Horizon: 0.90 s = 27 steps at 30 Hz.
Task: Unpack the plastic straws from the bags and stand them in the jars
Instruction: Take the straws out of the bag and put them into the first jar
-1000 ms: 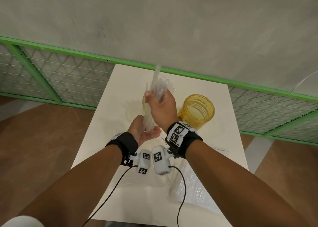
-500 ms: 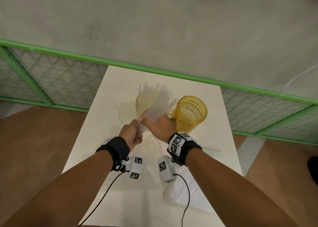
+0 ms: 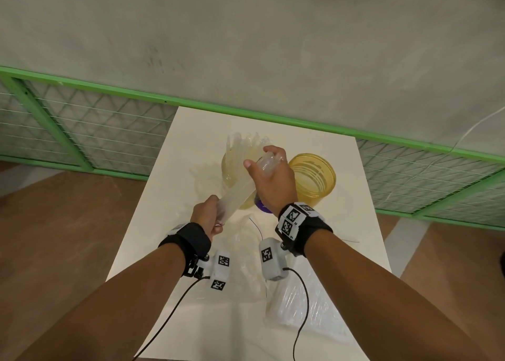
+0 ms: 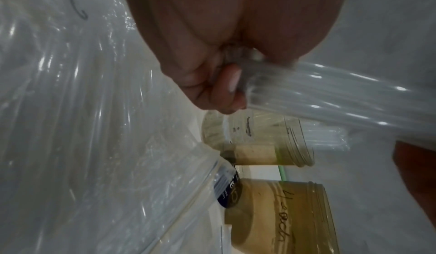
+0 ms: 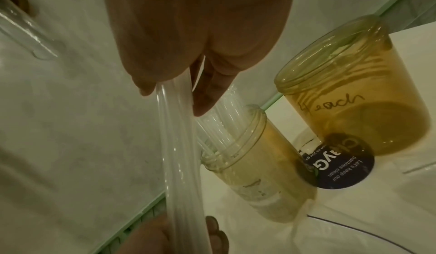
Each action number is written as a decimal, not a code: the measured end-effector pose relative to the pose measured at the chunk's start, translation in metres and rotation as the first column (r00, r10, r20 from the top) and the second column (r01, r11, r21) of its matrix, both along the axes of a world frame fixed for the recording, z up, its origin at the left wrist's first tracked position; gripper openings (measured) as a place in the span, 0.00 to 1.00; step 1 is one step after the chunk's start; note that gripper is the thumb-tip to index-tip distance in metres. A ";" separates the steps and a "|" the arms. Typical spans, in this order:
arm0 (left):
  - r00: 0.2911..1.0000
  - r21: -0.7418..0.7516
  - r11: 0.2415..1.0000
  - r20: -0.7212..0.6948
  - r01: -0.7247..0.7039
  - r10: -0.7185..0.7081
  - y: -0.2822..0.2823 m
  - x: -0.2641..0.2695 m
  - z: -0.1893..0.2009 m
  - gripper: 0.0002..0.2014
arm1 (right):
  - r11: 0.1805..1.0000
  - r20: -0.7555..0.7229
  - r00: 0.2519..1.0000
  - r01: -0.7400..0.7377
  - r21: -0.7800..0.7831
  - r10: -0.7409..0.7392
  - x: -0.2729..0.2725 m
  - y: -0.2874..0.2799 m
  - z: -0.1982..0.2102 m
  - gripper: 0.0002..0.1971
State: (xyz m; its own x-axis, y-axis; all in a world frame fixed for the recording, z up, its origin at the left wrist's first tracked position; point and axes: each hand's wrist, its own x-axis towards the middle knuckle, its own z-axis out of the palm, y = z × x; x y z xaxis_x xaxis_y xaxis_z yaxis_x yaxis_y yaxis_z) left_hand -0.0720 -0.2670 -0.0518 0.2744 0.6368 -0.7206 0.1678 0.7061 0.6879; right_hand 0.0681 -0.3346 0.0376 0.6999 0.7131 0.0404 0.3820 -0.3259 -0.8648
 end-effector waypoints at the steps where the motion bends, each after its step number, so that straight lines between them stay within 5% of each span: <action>1: 1.000 -0.012 1.000 0.011 0.005 -0.005 -0.002 0.001 0.001 0.09 | 1.000 -0.009 1.000 0.003 0.012 -0.003 0.000 0.000 -0.002 0.24; 5: 0.996 -0.079 0.997 0.092 0.001 0.006 -0.010 0.008 0.006 0.13 | 1.000 0.002 1.000 0.016 0.020 -0.016 -0.005 0.001 -0.004 0.23; 15: 0.984 -0.106 0.993 0.162 -0.052 0.069 -0.010 0.014 0.013 0.12 | 0.994 -0.227 0.968 0.112 0.020 -0.105 -0.008 0.008 -0.014 0.38; 20: 0.990 -0.036 0.999 0.136 -0.019 0.024 -0.013 0.021 0.017 0.17 | 0.996 -0.229 0.972 -0.041 0.081 0.059 -0.010 0.001 -0.018 0.19; 27: 0.998 0.024 0.999 0.047 -0.038 0.037 -0.012 0.019 0.009 0.12 | 0.974 -0.179 0.960 -0.224 -0.038 0.214 -0.005 -0.008 -0.016 0.11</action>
State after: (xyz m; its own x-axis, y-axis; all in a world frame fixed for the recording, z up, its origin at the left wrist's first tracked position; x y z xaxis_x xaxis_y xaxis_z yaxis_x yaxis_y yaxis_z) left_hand -0.0532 -0.2791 -0.0431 0.2830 0.6648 -0.6913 0.1090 0.6938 0.7119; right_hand 0.0630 -0.3423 0.0214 0.5190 0.8472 -0.1132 0.2959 -0.3023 -0.9061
